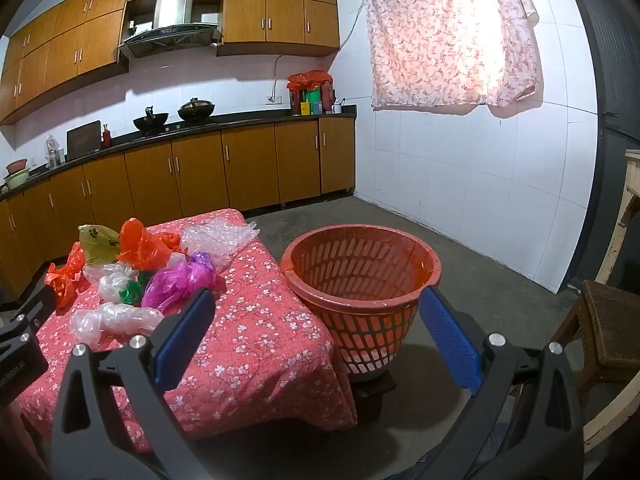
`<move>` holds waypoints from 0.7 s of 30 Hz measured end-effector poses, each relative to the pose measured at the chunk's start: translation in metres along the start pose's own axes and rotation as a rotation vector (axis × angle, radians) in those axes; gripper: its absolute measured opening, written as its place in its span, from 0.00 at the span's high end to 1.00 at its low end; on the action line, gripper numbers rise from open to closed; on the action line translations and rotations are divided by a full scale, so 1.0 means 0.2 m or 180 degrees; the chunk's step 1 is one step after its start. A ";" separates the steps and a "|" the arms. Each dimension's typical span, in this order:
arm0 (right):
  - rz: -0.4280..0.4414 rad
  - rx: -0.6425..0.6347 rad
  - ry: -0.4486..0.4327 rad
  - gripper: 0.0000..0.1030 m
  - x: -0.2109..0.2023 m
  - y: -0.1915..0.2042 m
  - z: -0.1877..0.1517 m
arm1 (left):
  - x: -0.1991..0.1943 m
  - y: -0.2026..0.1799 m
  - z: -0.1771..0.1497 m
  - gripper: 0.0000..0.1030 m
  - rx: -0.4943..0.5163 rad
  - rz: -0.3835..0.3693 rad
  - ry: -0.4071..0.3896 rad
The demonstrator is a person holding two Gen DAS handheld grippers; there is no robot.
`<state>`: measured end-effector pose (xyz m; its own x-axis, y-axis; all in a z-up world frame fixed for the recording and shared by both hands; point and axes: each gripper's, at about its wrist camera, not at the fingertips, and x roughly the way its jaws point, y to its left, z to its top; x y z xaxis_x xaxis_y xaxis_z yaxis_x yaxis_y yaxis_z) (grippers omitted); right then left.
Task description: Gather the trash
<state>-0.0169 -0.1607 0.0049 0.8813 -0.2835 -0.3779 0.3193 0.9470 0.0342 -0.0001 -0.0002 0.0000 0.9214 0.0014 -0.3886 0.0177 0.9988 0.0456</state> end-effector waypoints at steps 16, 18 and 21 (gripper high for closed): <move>-0.0002 -0.0001 0.0002 0.04 0.00 0.00 0.00 | 0.00 0.00 0.00 0.02 -0.0009 -0.0004 0.0014; -0.0001 -0.0002 0.0003 0.04 0.00 0.00 0.00 | 0.00 0.00 0.00 0.02 -0.0012 -0.0006 0.0015; -0.0002 -0.0002 0.0002 0.04 0.00 0.00 0.00 | 0.00 0.00 0.00 0.02 -0.0011 -0.0005 0.0017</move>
